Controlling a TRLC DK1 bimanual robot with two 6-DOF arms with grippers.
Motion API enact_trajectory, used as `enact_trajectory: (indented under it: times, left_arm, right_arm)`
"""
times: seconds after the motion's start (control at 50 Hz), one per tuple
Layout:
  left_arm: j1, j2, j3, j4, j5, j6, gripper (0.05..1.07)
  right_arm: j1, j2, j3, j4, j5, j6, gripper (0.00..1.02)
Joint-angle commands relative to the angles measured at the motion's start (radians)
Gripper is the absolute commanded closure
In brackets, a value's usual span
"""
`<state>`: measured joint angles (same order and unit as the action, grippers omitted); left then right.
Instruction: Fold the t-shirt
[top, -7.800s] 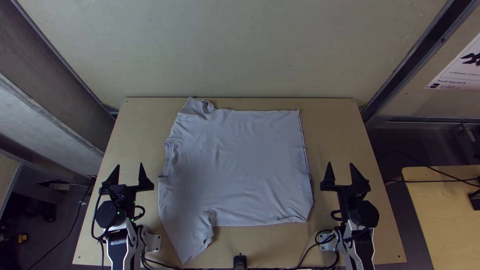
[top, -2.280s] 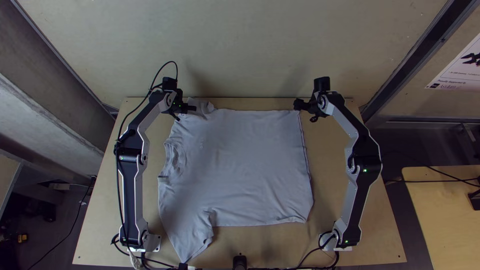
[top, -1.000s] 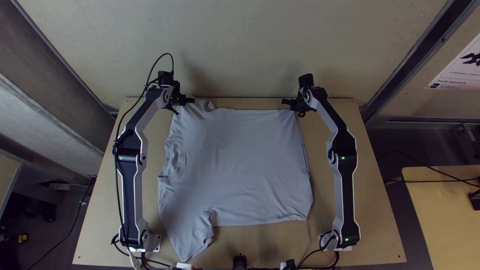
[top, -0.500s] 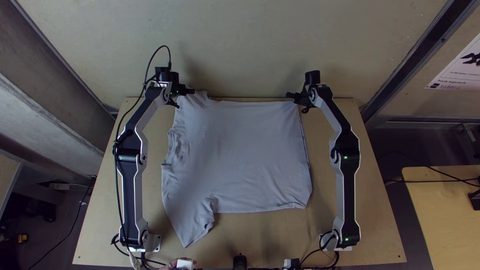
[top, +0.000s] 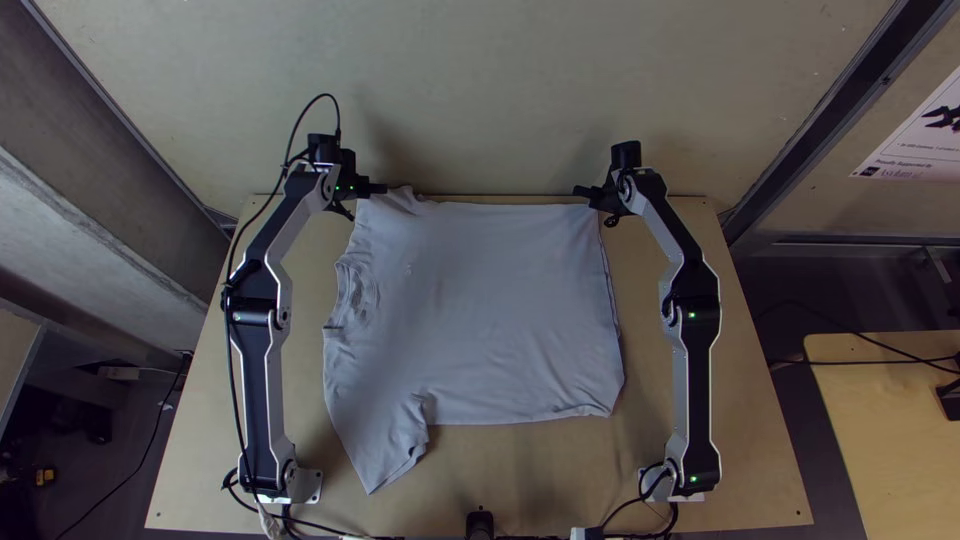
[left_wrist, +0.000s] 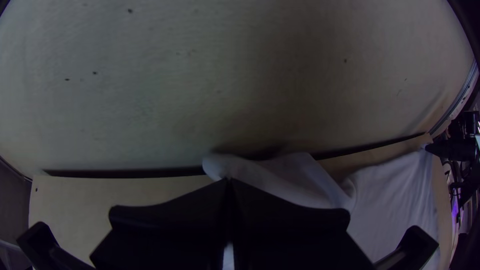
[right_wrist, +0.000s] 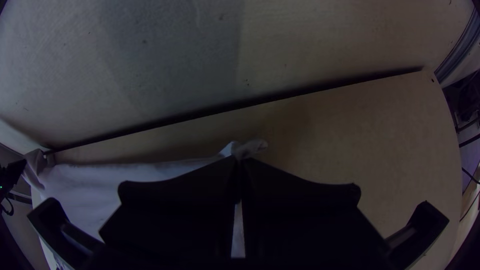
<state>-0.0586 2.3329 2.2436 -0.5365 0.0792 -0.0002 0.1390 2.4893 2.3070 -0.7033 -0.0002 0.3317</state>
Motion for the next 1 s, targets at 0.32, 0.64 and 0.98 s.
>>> enact_trajectory:
  times: [0.32,0.64,0.98]
  left_arm:
    - [0.031,-0.228,-0.184,-0.094,0.011,-0.009,1.05]
    - [0.032,-0.400,-0.458,-0.017,0.028,-0.012,1.05]
    - [0.029,-0.598,-0.774,0.063,0.034,-0.023,1.05]
  right_arm:
    - [0.008,-0.133,-0.031,-0.128,0.009,-0.029,1.00]
    - [0.022,-0.225,-0.152,-0.208,0.025,-0.036,1.00]
    - [0.042,-0.340,-0.347,-0.197,0.037,-0.037,1.00]
